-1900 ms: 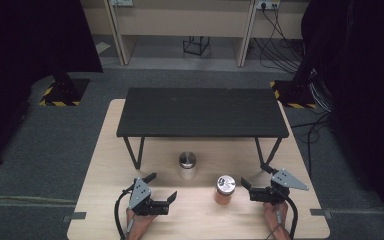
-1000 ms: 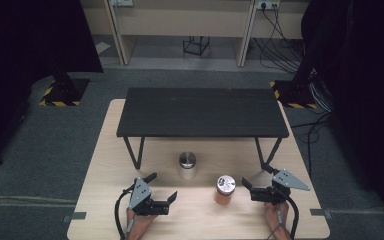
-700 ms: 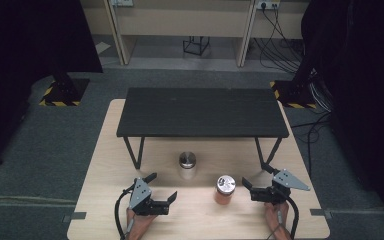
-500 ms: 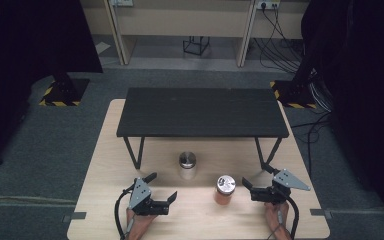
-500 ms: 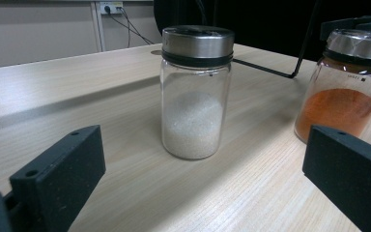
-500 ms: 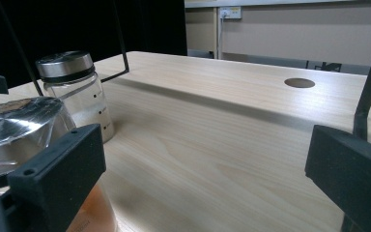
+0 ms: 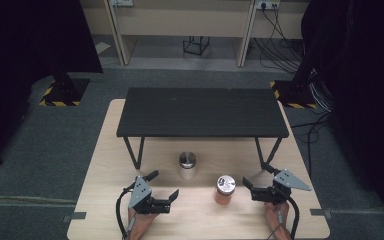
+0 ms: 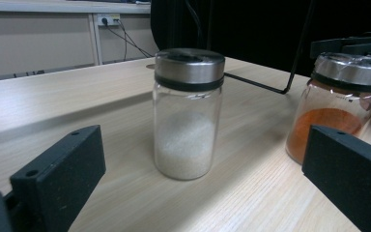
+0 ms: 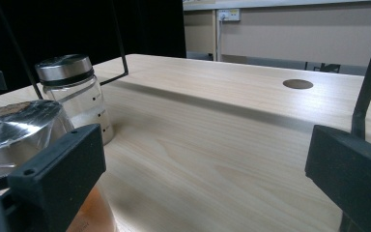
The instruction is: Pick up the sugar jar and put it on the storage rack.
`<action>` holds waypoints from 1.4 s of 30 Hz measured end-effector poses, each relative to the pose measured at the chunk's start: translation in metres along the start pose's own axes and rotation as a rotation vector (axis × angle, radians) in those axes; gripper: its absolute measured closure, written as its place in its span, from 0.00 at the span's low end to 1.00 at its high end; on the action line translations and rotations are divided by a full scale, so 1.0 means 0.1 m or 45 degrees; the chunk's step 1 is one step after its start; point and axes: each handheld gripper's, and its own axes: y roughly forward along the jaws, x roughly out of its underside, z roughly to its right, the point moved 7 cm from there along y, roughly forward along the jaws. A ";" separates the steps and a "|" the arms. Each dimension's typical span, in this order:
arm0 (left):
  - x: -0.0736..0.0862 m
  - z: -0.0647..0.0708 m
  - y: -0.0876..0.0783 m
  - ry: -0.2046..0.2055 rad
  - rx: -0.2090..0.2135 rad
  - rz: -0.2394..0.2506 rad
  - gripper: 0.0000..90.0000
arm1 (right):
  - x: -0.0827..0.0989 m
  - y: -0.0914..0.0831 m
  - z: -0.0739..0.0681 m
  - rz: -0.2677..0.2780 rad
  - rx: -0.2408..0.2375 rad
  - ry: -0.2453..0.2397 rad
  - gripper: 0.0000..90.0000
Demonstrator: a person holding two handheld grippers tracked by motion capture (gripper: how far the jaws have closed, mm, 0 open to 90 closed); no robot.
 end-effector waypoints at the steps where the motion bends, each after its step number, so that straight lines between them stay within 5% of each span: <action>1: 0.00 0.01 0.01 0.001 0.000 -0.002 0.01 | 0.00 0.00 0.00 0.003 0.000 0.001 0.01; 22: -0.08 0.01 0.51 -0.059 -0.013 -0.002 0.02 | 0.01 -0.03 0.00 0.030 -0.001 0.002 0.01; 42: -0.13 0.02 0.87 -0.068 -0.051 -0.083 0.02 | 0.01 -0.05 0.00 0.037 -0.004 -0.006 0.01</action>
